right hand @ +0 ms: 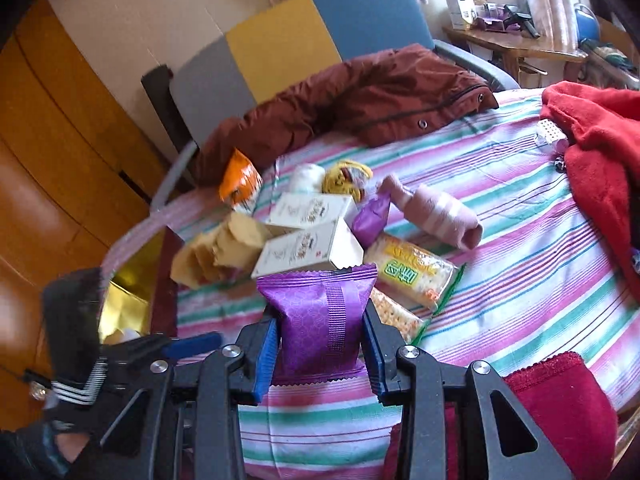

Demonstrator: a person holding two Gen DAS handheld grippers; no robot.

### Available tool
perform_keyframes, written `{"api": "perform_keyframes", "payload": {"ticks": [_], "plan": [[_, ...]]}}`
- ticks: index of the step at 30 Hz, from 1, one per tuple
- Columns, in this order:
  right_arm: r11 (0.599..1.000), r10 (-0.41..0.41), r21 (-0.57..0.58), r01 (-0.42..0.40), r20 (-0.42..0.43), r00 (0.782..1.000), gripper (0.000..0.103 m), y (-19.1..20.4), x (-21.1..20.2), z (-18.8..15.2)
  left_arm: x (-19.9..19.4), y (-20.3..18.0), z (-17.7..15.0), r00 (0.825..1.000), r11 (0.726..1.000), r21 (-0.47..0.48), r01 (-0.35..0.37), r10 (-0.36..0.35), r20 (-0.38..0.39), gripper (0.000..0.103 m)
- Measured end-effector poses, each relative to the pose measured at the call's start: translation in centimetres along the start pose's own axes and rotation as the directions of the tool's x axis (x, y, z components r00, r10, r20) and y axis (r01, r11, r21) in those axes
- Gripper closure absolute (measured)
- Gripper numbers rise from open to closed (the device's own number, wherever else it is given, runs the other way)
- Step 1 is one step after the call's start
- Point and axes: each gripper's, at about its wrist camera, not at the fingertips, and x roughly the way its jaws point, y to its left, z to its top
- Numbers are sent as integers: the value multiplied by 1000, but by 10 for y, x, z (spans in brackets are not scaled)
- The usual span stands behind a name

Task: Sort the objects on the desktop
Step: 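Grasp the small green-and-white box with the left gripper while the right holds the packet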

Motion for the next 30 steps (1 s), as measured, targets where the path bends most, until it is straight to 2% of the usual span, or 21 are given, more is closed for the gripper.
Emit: {"api": "perform_keyframes", "payload": {"ticks": [8, 11, 17, 19, 23, 25, 30], "plan": [[999, 50, 9, -50, 39, 998, 64, -3, -6, 1, 42, -10, 21, 996, 997, -32, -76, 74, -41, 32], [998, 55, 11, -55, 46, 997, 64, -4, -7, 2, 55, -7, 19, 991, 993, -27, -114, 112, -70, 32], [999, 43, 6, -43, 46, 998, 64, -3, -7, 2, 49, 8, 8, 995, 994, -49, -93, 91, -40, 47], [1000, 21, 1, -21, 31, 999, 65, -1, -3, 2, 48, 8, 6, 992, 993, -18, -118, 117, -41, 58], [1000, -8, -14, 8, 14, 1000, 65, 1, 1, 1, 43, 11, 0, 994, 994, 8, -109, 109, -16, 63], [1000, -13, -14, 13, 13, 1000, 65, 1, 1, 1, 40, 12, -4, 994, 994, 13, -107, 107, -10, 72], [1000, -4, -12, 4, 22, 1000, 65, 1, 0, 0, 27, 13, -19, 994, 993, 50, -104, 103, 22, 72]]}}
